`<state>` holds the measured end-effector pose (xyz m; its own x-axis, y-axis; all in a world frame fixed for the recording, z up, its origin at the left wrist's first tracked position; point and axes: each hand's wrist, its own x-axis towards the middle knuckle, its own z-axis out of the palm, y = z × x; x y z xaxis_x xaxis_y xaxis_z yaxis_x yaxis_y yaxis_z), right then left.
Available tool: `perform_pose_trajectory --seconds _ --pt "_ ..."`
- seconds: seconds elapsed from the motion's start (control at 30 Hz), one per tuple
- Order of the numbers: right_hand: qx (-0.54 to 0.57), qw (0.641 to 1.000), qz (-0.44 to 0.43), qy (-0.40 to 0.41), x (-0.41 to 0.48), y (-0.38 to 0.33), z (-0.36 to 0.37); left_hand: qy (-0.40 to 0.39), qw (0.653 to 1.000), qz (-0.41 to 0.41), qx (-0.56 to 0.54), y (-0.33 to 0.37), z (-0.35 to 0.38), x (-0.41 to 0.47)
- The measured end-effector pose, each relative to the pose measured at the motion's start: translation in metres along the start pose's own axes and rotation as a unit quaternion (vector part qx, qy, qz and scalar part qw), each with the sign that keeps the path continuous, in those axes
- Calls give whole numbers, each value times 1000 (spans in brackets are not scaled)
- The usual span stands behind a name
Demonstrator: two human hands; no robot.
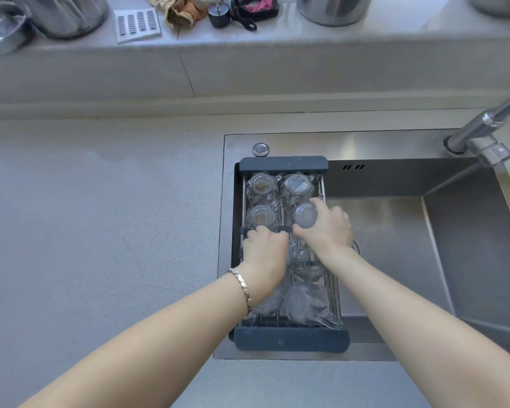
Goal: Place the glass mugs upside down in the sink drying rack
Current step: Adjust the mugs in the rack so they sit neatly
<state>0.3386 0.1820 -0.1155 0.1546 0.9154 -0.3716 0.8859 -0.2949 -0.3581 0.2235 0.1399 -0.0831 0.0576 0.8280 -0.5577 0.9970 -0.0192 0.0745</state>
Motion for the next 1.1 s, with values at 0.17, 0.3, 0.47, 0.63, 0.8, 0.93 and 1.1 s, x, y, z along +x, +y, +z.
perform_pose_trajectory --seconds 0.17,0.3,0.47,0.63,0.8,0.93,1.1 --pt "26 999 -18 -41 5 11 0 -7 1000 0 18 -4 7 5" --pt "59 996 -35 -53 -5 14 -7 -10 1000 10 11 -9 19 6" --pt "82 993 -87 -13 -74 10 -4 -42 994 74 -66 -34 17 4" --pt "-128 971 -132 -151 -121 -3 28 -65 981 99 -156 -52 13 3" --pt "-196 966 -109 -125 -124 -25 58 -41 977 93 -188 -64 16 -9" --pt "-163 974 -102 -121 -119 -26 61 -25 974 89 -208 -76 21 -27" --pt "-133 981 -88 -113 -116 -17 56 -19 972 99 -210 -85 30 -49"
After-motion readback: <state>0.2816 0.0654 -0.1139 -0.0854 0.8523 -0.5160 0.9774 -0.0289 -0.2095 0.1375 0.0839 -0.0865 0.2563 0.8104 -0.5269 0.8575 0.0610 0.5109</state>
